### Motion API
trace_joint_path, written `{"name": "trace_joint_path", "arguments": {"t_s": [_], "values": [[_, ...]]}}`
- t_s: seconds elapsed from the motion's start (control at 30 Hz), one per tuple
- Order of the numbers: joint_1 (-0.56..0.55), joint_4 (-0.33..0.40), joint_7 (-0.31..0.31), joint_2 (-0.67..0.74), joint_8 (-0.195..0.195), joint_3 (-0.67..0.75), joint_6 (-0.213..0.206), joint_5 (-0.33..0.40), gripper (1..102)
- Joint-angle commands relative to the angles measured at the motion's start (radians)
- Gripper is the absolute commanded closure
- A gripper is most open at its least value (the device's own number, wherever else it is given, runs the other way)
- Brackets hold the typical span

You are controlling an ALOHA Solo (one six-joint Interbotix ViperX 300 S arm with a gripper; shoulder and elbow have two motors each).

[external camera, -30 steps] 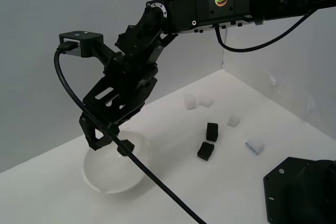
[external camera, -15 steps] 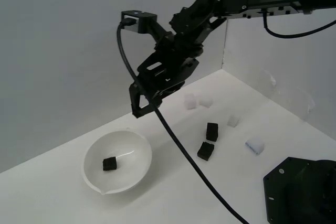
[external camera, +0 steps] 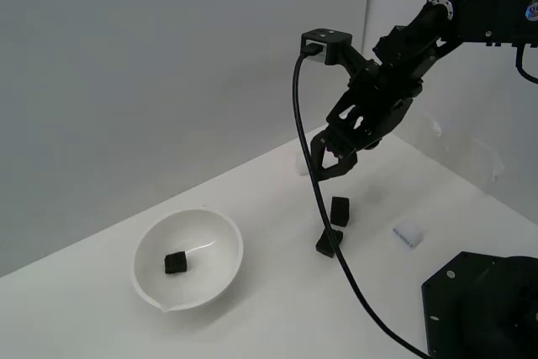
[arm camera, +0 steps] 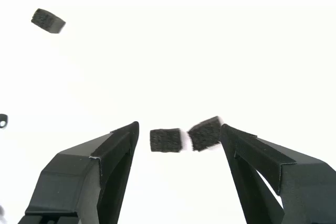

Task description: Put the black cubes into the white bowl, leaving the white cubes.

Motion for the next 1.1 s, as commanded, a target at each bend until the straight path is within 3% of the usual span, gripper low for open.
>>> {"name": "trace_joint_path", "arguments": {"t_s": [0.0, 0.33, 0.4, 0.47, 0.67, 1.07], "values": [[0.011, 0.018, 0.000, 0.028, 0.014, 0.035, -0.002, 0.012, 19], [0.058, 0.064, -0.002, 0.026, 0.044, 0.029, -0.002, 0.061, 19], [0.058, 0.066, -0.003, 0.008, 0.044, 0.011, -0.002, 0.063, 14], [0.058, 0.067, -0.008, -0.018, 0.044, -0.014, -0.002, 0.064, 3], [0.058, 0.069, -0.035, -0.098, 0.049, -0.094, -0.002, 0.064, 3], [0.058, 0.069, -0.072, -0.222, 0.103, -0.216, -0.002, 0.066, 3]]}}
